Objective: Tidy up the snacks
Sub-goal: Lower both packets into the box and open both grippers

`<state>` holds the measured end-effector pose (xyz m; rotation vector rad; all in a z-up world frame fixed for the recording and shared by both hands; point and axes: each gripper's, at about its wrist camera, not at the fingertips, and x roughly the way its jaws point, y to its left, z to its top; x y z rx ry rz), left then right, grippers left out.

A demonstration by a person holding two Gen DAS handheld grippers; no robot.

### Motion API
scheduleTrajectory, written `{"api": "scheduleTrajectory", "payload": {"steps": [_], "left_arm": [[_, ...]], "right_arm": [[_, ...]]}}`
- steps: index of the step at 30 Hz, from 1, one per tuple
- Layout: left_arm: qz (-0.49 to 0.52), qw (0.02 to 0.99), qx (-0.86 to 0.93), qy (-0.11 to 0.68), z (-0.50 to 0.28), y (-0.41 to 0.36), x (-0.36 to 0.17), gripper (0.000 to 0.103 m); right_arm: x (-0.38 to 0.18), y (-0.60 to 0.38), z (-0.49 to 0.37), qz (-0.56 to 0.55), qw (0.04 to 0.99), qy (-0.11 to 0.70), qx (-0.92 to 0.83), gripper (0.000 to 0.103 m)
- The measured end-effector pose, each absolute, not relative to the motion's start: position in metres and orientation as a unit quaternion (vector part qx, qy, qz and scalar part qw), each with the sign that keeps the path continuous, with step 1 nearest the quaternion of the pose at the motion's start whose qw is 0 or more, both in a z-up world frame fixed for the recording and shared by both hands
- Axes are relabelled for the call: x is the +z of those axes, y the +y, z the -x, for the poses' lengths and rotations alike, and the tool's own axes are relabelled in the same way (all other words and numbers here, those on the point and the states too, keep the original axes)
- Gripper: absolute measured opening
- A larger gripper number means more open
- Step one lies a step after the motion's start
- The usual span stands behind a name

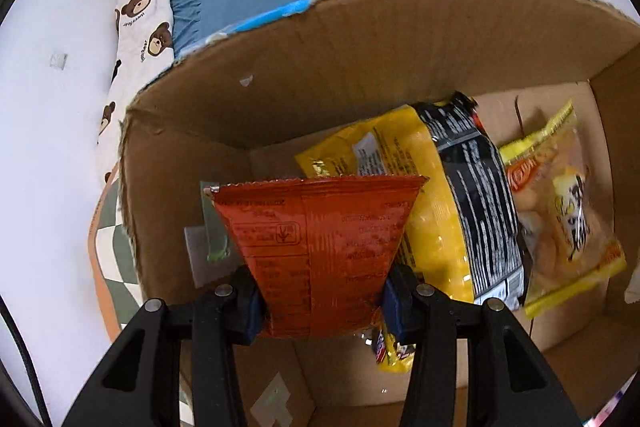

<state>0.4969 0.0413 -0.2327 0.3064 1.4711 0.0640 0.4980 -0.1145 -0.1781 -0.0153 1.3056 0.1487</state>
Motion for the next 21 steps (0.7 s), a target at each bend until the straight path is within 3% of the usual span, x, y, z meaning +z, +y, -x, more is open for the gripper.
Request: {"api": "scheduleTrajectory", "payload": {"steps": [7, 8, 9, 10, 11, 13, 16, 18, 21], "left_arm": [[-0.087, 0.734, 0.021, 0.673, -0.511, 0.059, -0.232, 0.046], [-0.079, 0.734, 0.02, 0.674, -0.512, 0.06, -0.231, 0.047], [-0.069, 0.735, 0.018, 0.675, -0.513, 0.062, -0.23, 0.048], [-0.057, 0.735, 0.014, 0.676, -0.515, 0.063, -0.229, 0.05], [-0.044, 0.735, 0.008, 0.677, -0.516, 0.064, -0.228, 0.052], [-0.004, 0.736, -0.013, 0.677, -0.518, 0.067, -0.225, 0.071], [0.011, 0.734, -0.02, 0.679, -0.518, 0.063, -0.221, 0.089], [-0.005, 0.738, -0.015, 0.675, -0.517, 0.057, -0.22, 0.097], [-0.008, 0.746, -0.01, 0.666, -0.513, 0.056, -0.214, 0.097]], "right_arm": [[-0.199, -0.117, -0.519, -0.004, 0.782, 0.619, 0.074, 0.065], [-0.202, -0.117, -0.523, -0.007, 0.779, 0.622, 0.074, 0.071], [-0.205, -0.118, -0.525, -0.009, 0.779, 0.623, 0.074, 0.09], [-0.207, -0.119, -0.527, -0.011, 0.78, 0.621, 0.076, 0.098], [-0.209, -0.121, -0.528, -0.009, 0.782, 0.618, 0.073, 0.098], [-0.212, -0.123, -0.53, -0.016, 0.783, 0.618, 0.074, 0.098], [-0.213, -0.121, -0.529, -0.006, 0.784, 0.617, 0.071, 0.098], [-0.211, -0.118, -0.526, 0.005, 0.786, 0.614, 0.068, 0.098], [-0.206, -0.12, -0.521, -0.003, 0.786, 0.614, 0.068, 0.098]]}}
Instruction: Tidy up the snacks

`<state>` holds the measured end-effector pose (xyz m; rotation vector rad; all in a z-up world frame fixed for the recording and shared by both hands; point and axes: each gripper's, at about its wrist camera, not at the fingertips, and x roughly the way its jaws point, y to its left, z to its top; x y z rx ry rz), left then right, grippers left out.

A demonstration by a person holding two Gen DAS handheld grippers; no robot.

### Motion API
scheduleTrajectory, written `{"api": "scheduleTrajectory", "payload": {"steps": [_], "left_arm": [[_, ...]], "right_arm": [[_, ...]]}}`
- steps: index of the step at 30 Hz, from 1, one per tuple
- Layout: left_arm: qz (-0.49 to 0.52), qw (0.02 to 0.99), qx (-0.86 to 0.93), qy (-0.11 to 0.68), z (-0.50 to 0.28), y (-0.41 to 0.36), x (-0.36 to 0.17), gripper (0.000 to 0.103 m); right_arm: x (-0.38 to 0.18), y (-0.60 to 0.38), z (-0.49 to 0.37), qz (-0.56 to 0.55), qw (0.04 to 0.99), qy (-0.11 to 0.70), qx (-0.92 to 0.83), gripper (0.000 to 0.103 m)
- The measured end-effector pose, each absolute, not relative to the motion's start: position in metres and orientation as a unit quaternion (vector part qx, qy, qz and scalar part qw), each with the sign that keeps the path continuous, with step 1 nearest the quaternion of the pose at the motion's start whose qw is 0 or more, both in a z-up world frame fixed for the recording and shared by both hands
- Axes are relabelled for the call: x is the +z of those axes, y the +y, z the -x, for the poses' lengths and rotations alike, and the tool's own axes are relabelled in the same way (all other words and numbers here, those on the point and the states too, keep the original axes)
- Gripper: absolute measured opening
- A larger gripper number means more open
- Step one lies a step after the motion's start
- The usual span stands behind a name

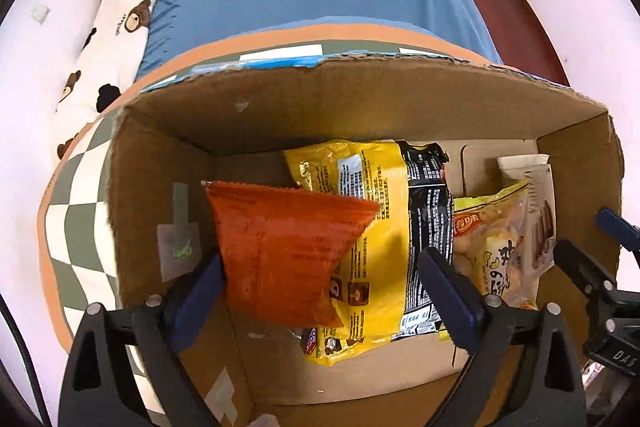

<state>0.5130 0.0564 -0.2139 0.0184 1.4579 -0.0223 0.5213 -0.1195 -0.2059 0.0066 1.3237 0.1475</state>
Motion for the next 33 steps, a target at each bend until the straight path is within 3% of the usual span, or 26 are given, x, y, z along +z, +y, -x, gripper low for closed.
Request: {"api": "scheduleTrajectory", "payload": {"steps": [19, 33], "left_arm": [[0.011, 0.848, -0.01, 0.53, -0.372, 0.042, -0.1, 0.097], [0.045, 0.88, -0.024, 0.473, -0.286, 0.047, -0.044, 0.097]], "right_arm": [[-0.134, -0.12, -0.41, -0.008, 0.829, 0.552, 0.088, 0.098], [-0.062, -0.123, -0.325, -0.027, 0.871, 0.481, 0.098, 0.098]]}}
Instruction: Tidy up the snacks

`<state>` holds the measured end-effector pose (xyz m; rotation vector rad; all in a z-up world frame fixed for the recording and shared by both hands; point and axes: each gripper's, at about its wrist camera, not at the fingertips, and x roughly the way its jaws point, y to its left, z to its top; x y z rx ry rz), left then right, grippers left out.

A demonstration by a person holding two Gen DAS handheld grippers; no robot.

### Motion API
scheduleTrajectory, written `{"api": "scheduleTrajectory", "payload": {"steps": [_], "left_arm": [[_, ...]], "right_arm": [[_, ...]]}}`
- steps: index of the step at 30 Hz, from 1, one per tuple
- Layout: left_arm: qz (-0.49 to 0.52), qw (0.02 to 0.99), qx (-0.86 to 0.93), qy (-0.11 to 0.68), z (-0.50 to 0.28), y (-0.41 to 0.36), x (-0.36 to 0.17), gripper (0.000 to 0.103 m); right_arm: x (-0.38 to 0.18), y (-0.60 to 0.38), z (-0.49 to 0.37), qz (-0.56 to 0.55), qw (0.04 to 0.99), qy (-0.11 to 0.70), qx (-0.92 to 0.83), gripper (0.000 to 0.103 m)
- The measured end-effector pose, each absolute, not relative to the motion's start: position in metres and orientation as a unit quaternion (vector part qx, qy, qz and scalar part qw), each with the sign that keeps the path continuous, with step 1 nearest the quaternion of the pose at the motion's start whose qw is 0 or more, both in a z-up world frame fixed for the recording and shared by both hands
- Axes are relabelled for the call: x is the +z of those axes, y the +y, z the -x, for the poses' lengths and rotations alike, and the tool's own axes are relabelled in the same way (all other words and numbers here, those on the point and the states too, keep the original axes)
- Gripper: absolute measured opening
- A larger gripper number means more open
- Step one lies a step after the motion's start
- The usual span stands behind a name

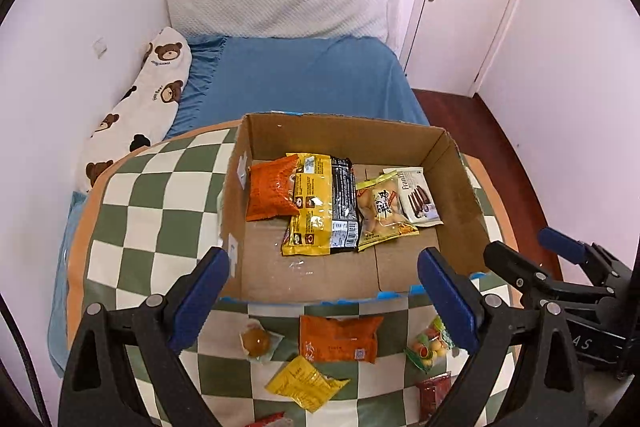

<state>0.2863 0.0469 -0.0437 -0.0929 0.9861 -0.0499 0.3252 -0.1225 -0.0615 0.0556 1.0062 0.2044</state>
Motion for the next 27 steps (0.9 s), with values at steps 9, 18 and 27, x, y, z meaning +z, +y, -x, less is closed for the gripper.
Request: {"api": "scheduleTrajectory", "payload": {"steps": [9, 18, 27], "left_arm": [[0.024, 0.857, -0.014, 0.515, -0.254, 0.059, -0.082, 0.097], [0.197, 0.698, -0.024, 0.687, -0.237, 0.085, -0.235, 0.096], [0.374, 0.579, 0.023, 0.724, -0.222, 0.091, -0.33, 0.095]], "right_arm": [[-0.081, -0.126, -0.285, -0.059, 0.849, 0.515, 0.106, 0.098], [-0.163, -0.163, -0.252, -0.108, 0.793, 0.597, 0.061, 0.098], [-0.246, -0.226, -0.253, -0.278, 0.713, 0.643, -0.004, 0.098]]}}
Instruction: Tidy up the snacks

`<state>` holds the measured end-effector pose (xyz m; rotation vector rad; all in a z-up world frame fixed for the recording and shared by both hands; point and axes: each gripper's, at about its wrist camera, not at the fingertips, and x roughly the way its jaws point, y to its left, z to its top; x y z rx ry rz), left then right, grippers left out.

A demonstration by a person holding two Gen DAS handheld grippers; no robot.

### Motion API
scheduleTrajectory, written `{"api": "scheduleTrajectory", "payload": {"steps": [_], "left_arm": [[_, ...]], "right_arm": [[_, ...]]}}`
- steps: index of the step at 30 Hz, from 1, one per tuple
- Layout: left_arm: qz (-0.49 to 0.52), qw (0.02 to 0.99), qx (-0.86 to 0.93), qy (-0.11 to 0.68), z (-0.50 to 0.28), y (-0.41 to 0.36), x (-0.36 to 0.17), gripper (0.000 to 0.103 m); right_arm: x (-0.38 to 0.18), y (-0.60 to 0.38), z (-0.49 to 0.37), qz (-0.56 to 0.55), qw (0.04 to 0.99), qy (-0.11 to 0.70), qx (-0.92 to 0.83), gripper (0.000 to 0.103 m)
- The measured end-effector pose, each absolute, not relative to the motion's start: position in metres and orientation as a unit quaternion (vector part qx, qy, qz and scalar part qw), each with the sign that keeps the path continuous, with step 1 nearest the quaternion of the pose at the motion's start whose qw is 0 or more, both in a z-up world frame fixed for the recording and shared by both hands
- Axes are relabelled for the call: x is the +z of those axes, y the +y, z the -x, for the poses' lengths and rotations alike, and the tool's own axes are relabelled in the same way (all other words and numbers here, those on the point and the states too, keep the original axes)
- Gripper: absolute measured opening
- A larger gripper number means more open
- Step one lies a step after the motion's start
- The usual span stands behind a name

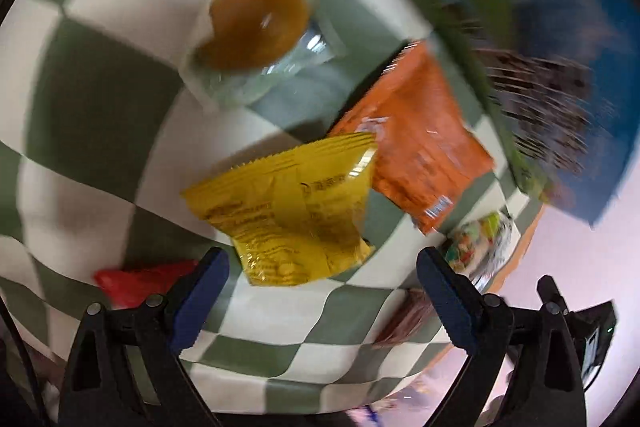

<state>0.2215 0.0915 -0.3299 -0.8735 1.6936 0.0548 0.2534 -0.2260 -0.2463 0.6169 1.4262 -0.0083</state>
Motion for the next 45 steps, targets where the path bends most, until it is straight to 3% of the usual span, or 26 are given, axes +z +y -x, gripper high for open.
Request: {"api": "scheduleTrajectory", "payload": {"steps": [1, 5, 9, 12, 15, 18, 22, 26, 28, 38, 42, 45], "left_arm": [[0.383, 0.576, 0.029, 0.722, -0.22, 0.09, -0.335, 0.092], [0.363, 0.594, 0.054, 0.716, -0.218, 0.081, -0.342, 0.064], [0.31, 0.621, 0.041, 0.719, -0.221, 0.068, -0.335, 0.058], [0.202, 0.657, 0.01, 0.726, -0.227, 0.048, -0.322, 0.058], [0.067, 0.681, -0.021, 0.729, -0.223, 0.024, -0.314, 0.058], [-0.004, 0.681, -0.035, 0.732, -0.212, 0.01, -0.316, 0.058], [0.01, 0.676, -0.03, 0.736, -0.206, 0.008, -0.325, 0.06], [0.046, 0.672, -0.012, 0.739, -0.208, 0.011, -0.329, 0.066], [0.062, 0.671, -0.008, 0.739, -0.207, 0.014, -0.331, 0.071], [0.085, 0.668, 0.007, 0.739, -0.216, 0.038, -0.341, 0.073], [0.069, 0.675, 0.018, 0.734, -0.219, 0.053, -0.335, 0.06], [0.058, 0.682, 0.018, 0.729, -0.217, 0.057, -0.327, 0.052]], "right_arm": [[-0.253, -0.227, -0.255, -0.288, 0.707, 0.646, -0.01, 0.098], [-0.29, -0.227, -0.261, -0.32, 0.672, 0.667, -0.03, 0.09], [-0.317, -0.224, -0.26, -0.348, 0.651, 0.673, -0.042, 0.063], [-0.326, -0.222, -0.26, -0.345, 0.651, 0.674, -0.046, 0.056], [-0.326, -0.199, -0.264, -0.238, 0.667, 0.706, 0.0, 0.052], [-0.322, -0.169, -0.254, -0.105, 0.68, 0.724, 0.05, 0.052], [-0.323, -0.143, -0.235, -0.002, 0.668, 0.737, 0.101, 0.052], [-0.322, -0.146, -0.233, -0.032, 0.667, 0.737, 0.107, 0.058], [-0.32, -0.155, -0.234, -0.064, 0.67, 0.733, 0.099, 0.066], [-0.323, -0.181, -0.247, -0.117, 0.675, 0.726, 0.06, 0.066], [-0.324, -0.184, -0.254, -0.121, 0.679, 0.723, 0.047, 0.066], [-0.327, -0.181, -0.249, -0.11, 0.684, 0.72, 0.046, 0.058]]}}
